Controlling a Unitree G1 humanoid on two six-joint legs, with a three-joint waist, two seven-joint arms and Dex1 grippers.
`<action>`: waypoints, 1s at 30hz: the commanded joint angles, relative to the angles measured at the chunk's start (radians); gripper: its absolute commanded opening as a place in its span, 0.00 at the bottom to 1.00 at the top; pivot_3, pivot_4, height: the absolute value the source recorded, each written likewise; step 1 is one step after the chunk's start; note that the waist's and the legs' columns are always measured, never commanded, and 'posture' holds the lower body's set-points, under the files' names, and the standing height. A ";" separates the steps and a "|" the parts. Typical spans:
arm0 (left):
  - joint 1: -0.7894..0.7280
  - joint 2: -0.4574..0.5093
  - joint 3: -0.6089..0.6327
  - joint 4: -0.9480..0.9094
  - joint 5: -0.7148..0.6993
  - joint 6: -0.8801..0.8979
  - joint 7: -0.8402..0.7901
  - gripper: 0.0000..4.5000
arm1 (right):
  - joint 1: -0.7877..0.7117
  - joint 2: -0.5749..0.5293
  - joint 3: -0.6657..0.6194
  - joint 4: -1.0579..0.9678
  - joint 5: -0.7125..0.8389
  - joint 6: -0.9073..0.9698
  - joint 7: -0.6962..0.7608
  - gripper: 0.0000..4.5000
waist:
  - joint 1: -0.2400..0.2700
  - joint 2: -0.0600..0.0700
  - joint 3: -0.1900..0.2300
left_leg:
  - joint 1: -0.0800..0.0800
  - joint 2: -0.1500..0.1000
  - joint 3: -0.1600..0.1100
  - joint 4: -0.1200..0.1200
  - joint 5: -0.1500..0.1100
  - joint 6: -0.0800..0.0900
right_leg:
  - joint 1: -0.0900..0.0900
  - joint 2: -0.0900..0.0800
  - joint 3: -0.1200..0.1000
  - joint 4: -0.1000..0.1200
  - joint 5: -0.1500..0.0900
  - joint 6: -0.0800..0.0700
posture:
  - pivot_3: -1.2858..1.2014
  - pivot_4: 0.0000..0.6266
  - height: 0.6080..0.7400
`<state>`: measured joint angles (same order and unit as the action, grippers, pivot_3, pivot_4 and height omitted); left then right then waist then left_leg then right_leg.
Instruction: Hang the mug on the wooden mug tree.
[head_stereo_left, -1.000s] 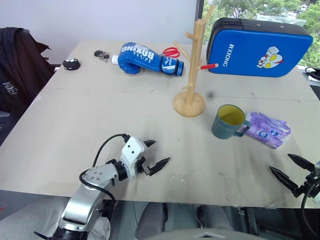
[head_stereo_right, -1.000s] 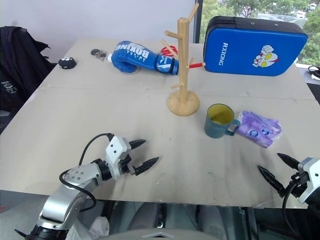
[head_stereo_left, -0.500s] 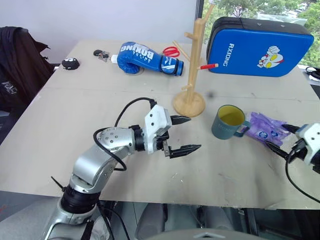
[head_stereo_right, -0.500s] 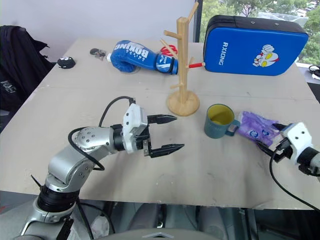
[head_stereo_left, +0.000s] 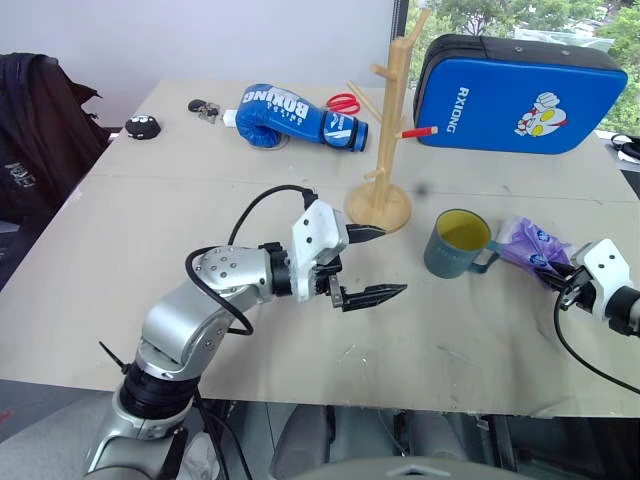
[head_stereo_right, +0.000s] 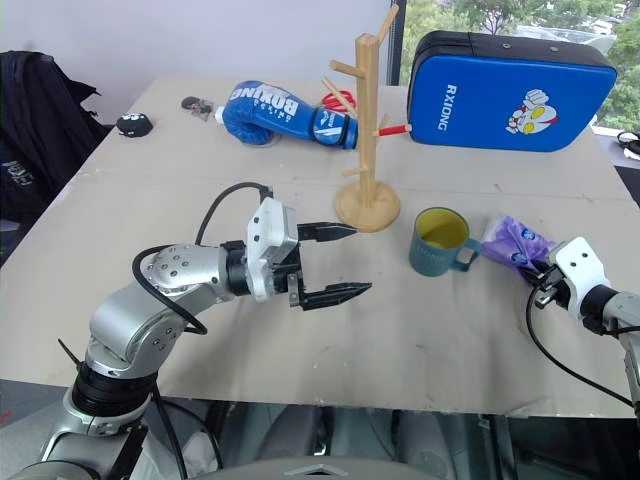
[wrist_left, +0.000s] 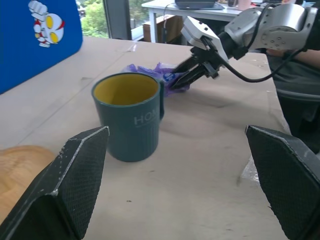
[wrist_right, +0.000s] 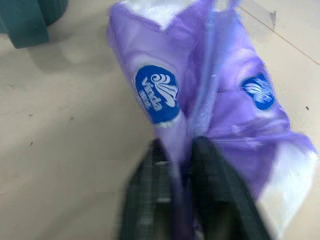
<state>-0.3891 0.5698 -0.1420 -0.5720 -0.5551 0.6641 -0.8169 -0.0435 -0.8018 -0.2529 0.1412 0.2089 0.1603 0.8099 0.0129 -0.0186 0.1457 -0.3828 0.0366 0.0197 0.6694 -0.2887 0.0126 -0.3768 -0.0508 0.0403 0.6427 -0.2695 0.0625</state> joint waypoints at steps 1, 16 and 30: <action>-0.034 -0.019 0.027 -0.034 -0.027 -0.015 0.017 1.00 | -0.061 -0.049 -0.054 0.066 -0.049 -0.018 -0.086 0.03 | 0.000 0.000 0.000 | 0.000 0.000 0.000 0.000 0.000 0.000 | 0.000 0.000 0.000 0.000 0.000 0.000 | 0.52 0.24 0.98; -0.187 -0.101 0.023 -0.001 -0.056 0.045 0.096 1.00 | -0.443 -0.106 0.014 0.534 -0.145 -0.124 -0.190 0.68 | -0.008 0.002 0.001 | -0.001 0.000 0.002 -0.001 0.001 -0.002 | -0.001 -0.001 0.001 -0.001 0.000 0.000 | 0.52 0.24 0.98; -0.096 0.012 0.040 -0.008 -0.013 0.027 0.089 1.00 | 0.034 0.051 -0.174 -0.392 0.311 0.330 -0.125 0.99 | -0.016 0.001 0.002 | -0.001 0.000 -0.005 0.000 0.000 0.001 | 0.000 -0.001 0.000 0.000 0.000 0.001 | 0.52 0.24 0.98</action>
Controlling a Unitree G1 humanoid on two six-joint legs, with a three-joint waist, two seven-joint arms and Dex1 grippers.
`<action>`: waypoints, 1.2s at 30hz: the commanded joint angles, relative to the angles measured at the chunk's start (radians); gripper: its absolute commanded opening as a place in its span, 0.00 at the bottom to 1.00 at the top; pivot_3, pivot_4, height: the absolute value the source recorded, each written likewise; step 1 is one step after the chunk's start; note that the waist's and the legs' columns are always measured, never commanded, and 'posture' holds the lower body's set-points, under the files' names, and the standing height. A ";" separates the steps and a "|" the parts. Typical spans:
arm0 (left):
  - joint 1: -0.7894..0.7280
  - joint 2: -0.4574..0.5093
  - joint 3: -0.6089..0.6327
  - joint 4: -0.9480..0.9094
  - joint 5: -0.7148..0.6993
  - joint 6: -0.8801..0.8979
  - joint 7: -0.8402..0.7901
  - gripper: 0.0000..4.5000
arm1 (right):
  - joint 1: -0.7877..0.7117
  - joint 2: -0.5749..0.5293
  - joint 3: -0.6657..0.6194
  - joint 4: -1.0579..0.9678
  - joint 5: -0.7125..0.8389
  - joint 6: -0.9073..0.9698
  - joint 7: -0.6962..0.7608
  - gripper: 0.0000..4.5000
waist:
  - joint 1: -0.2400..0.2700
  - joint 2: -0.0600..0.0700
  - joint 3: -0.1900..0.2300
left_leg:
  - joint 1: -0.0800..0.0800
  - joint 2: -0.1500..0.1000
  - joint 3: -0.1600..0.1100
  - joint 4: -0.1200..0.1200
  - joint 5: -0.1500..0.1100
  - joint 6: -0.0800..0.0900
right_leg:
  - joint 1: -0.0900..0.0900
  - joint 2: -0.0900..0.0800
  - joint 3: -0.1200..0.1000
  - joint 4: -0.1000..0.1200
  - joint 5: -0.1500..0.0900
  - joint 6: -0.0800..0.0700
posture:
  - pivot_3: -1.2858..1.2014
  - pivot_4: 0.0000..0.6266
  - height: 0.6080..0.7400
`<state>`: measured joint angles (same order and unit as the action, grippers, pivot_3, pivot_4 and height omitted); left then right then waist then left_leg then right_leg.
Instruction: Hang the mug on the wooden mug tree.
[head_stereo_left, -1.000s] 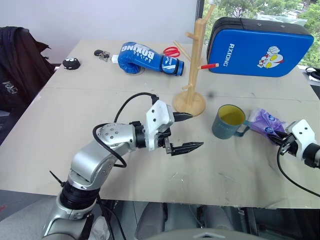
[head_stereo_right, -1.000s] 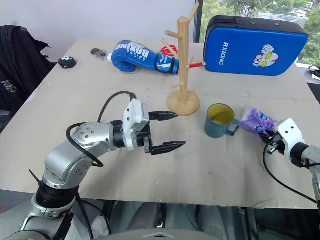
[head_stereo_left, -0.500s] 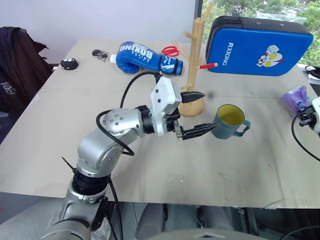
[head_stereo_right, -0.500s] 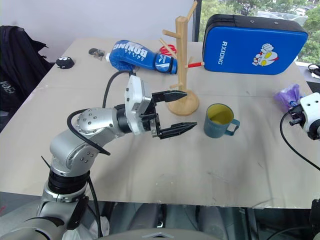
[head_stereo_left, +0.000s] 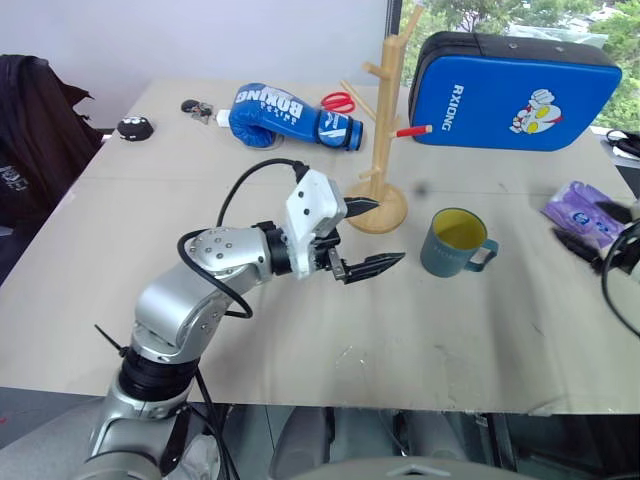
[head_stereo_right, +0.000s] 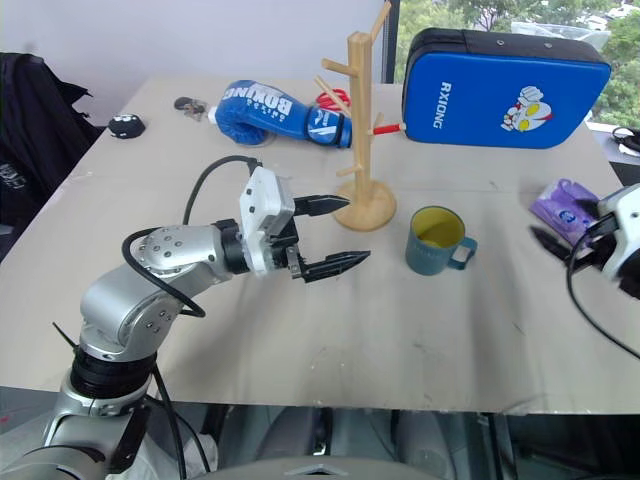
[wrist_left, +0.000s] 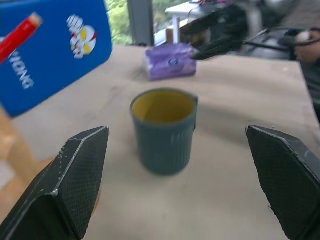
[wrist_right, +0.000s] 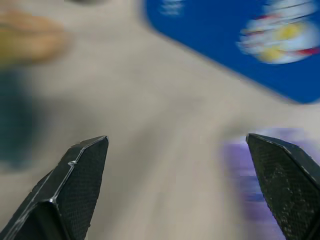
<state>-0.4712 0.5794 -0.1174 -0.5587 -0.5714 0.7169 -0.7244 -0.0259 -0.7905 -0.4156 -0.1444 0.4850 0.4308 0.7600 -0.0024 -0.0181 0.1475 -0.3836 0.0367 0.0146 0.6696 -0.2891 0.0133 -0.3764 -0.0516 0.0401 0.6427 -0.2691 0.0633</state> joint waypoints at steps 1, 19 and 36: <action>-0.018 0.000 0.010 -0.019 0.007 -0.028 -0.004 1.00 | 0.039 0.080 0.013 -0.146 0.013 0.067 -0.121 0.99 | -0.001 0.000 0.000 | 0.000 0.000 0.001 0.000 -0.001 0.002 | 0.000 0.000 0.001 0.000 0.000 0.001 | 0.52 0.24 0.98; -0.064 -0.011 -0.024 0.021 0.021 -0.052 -0.075 1.00 | 0.160 0.468 0.199 -0.357 -0.116 0.107 -0.489 0.99 | -0.004 0.001 0.000 | -0.002 -0.001 0.002 -0.001 0.001 -0.002 | -0.004 0.000 0.002 0.000 0.001 0.001 | 0.52 0.24 0.98; -0.058 0.002 -0.026 0.013 0.026 -0.058 -0.103 1.00 | 0.040 0.568 0.253 -0.176 -0.248 -0.009 -0.581 0.58 | -0.008 0.000 0.000 | -0.002 -0.001 0.002 -0.001 0.001 -0.002 | -0.004 0.000 0.002 0.000 0.001 0.001 | 0.52 0.24 0.98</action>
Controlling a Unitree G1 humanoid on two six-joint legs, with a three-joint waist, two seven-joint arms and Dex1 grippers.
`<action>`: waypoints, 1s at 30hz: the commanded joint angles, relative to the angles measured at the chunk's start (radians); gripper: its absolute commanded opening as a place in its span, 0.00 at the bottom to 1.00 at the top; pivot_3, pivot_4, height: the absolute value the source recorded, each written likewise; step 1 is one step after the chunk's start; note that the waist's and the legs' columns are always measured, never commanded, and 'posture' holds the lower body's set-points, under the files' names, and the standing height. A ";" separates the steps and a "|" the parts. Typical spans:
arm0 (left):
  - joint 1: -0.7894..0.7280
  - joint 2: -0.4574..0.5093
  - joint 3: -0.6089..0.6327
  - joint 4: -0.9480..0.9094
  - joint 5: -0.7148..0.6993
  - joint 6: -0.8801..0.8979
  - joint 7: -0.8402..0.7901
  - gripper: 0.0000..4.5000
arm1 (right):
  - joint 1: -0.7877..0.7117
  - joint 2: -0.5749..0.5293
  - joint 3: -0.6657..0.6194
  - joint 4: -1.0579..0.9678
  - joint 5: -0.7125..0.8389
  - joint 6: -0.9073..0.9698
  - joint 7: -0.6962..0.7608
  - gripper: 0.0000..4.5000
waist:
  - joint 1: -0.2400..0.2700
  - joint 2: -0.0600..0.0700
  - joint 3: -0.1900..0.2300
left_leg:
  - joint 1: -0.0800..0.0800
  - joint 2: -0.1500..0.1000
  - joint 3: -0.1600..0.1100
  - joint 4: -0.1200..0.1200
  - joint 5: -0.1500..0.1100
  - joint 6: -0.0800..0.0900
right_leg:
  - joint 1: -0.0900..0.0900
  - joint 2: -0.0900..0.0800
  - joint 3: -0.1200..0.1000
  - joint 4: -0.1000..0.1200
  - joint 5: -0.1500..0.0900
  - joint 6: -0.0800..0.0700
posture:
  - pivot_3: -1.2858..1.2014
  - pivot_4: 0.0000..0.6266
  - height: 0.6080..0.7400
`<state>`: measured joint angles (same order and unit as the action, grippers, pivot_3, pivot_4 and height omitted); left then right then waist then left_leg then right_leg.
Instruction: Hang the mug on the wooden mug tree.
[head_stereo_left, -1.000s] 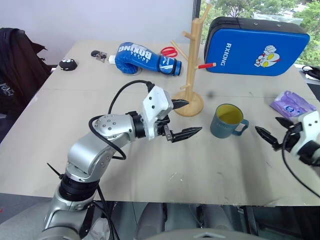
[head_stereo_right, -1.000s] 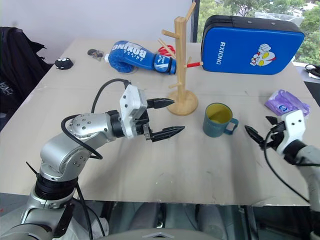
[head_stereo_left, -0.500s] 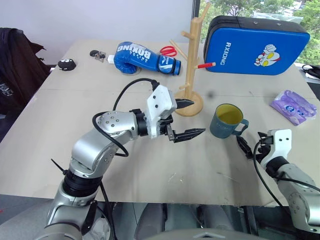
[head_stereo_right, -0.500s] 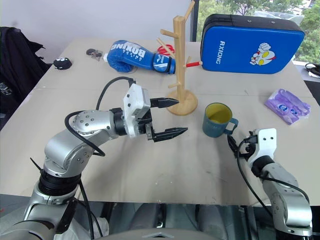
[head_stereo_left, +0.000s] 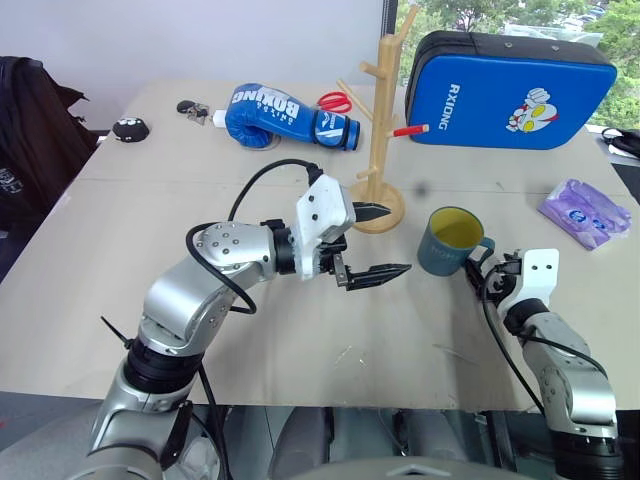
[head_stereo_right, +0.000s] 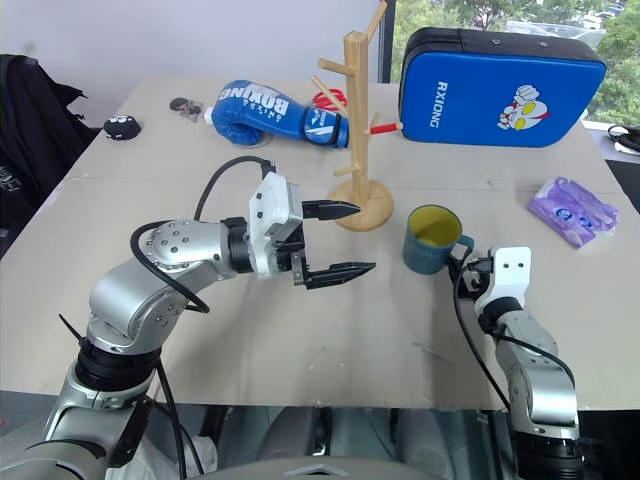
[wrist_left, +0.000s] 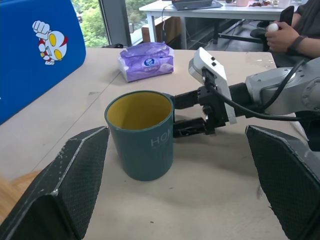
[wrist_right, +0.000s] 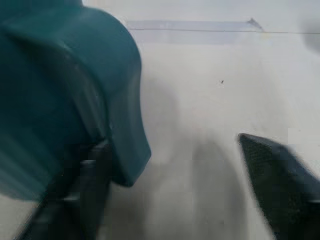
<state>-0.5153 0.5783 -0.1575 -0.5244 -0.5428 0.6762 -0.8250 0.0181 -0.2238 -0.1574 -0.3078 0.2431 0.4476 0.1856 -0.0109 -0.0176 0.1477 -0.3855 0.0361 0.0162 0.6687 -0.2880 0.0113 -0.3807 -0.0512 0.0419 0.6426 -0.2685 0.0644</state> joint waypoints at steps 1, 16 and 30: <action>-0.013 0.003 0.014 -0.024 -0.004 -0.016 -0.002 1.00 | -0.003 0.002 -0.006 -0.013 -0.006 -0.026 -0.006 0.49 | 0.000 0.000 0.000 | 0.000 0.000 0.000 0.000 0.000 0.000 | 0.000 0.000 0.000 0.000 0.000 0.000 | 0.52 0.24 0.98; -0.005 -0.001 0.017 -0.030 -0.010 -0.012 0.006 1.00 | -0.034 -0.077 -0.013 -0.073 0.016 0.001 0.063 0.02 | 0.000 0.000 0.000 | 0.000 0.000 0.000 0.000 0.000 0.000 | 0.000 0.000 0.000 0.000 0.000 0.000 | 0.52 0.24 0.98; 0.017 -0.008 0.175 -0.041 -0.113 0.038 0.086 1.00 | -0.542 -0.602 0.047 0.098 0.210 0.132 0.670 0.02 | -0.002 0.001 0.002 | 0.000 0.000 -0.001 -0.001 -0.003 0.005 | 0.000 0.001 -0.001 -0.001 0.000 0.000 | 0.52 0.24 0.98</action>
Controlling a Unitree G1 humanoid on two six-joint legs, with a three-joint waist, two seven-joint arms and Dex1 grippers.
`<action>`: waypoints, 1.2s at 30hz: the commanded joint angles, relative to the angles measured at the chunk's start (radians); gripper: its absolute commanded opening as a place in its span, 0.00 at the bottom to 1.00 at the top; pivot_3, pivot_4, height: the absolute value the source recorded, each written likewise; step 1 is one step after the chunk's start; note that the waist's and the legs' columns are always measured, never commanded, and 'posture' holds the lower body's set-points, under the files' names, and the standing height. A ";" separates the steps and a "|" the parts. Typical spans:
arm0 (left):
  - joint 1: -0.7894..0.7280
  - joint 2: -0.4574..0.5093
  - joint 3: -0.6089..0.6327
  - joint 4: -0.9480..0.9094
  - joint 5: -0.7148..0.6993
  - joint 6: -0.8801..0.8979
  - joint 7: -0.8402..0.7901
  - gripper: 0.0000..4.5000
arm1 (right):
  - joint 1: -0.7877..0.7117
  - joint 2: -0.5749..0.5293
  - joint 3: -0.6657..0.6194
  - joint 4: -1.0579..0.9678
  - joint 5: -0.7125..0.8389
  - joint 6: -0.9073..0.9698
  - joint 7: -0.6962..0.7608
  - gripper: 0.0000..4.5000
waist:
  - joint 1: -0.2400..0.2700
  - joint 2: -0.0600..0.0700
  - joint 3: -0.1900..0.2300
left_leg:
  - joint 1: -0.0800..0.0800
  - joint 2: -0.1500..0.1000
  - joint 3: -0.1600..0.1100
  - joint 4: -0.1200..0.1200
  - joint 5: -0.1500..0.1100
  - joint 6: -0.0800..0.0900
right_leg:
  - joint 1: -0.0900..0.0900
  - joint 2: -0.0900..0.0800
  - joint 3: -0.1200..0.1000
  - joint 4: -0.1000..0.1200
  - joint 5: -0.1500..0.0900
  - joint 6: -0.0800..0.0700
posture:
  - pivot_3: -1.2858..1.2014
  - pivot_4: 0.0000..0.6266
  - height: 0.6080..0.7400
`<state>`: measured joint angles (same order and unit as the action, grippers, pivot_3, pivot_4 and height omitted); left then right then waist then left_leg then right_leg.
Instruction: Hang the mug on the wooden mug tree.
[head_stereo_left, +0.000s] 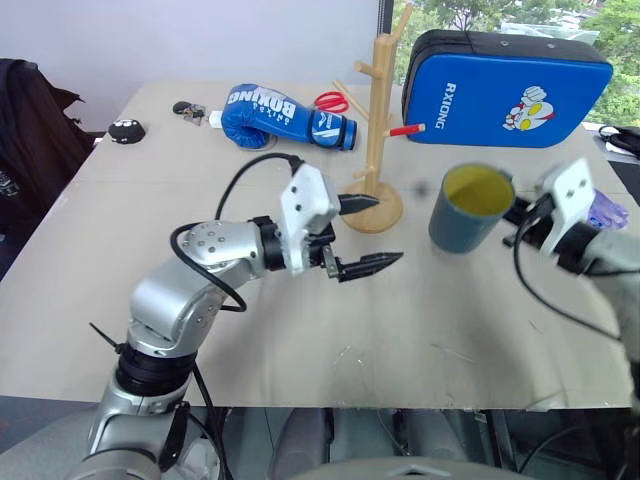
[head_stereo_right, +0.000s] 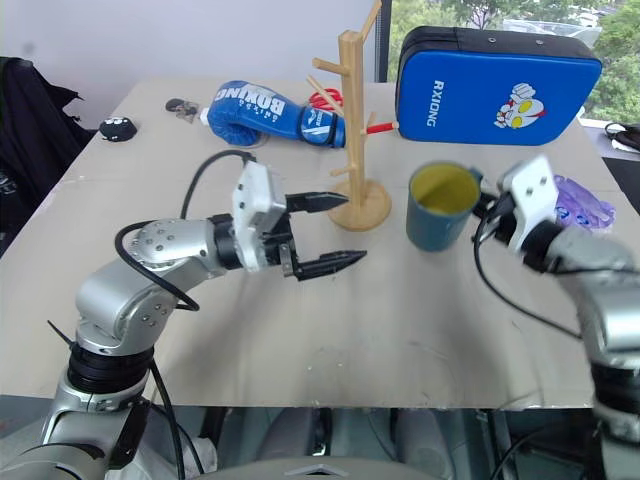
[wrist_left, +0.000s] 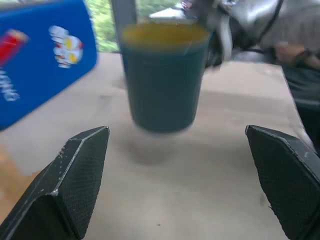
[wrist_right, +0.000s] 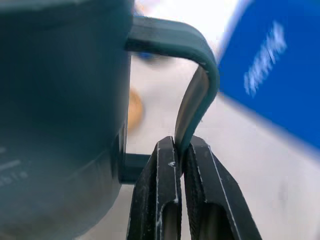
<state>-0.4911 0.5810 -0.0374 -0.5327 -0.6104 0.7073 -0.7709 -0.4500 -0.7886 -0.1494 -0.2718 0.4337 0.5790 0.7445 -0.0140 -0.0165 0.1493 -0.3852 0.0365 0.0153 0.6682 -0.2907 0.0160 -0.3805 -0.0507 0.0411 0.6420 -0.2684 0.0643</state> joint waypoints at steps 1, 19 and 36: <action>-0.012 -0.024 0.070 -0.034 -0.057 0.018 0.060 1.00 | -0.136 -0.051 0.067 0.108 0.008 -0.008 0.152 0.02 | 0.004 -0.001 0.000 | 0.000 0.000 0.000 0.000 0.000 0.000 | 0.000 0.000 0.000 0.000 0.000 0.000 | 0.52 0.24 0.98; 0.004 -0.147 0.200 -0.242 -0.191 0.211 0.526 1.00 | -0.874 0.089 0.430 1.054 -0.340 -0.417 0.674 0.02 | -0.001 -0.002 0.003 | -0.012 -0.001 -0.001 0.003 0.003 -0.005 | -0.009 -0.004 -0.002 0.001 0.001 0.001 | 0.52 0.24 0.98; 0.054 -0.130 0.184 -0.270 -0.212 0.191 0.583 1.00 | -1.088 0.241 0.420 1.389 -0.487 -0.592 0.690 0.02 | -0.005 -0.002 0.003 | -0.013 -0.001 0.002 0.001 0.004 -0.007 | -0.014 -0.004 0.000 0.002 0.001 0.001 | 0.52 0.24 0.98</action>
<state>-0.4345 0.4472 0.1467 -0.7732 -0.8187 0.9229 -0.1916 -1.4797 -0.5405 0.2987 1.1276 -0.0480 -0.0037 1.4399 -0.0185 -0.0183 0.1521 -0.3987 0.0353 0.0171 0.6690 -0.2867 0.0089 -0.3949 -0.0550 0.0412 0.6447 -0.2672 0.0649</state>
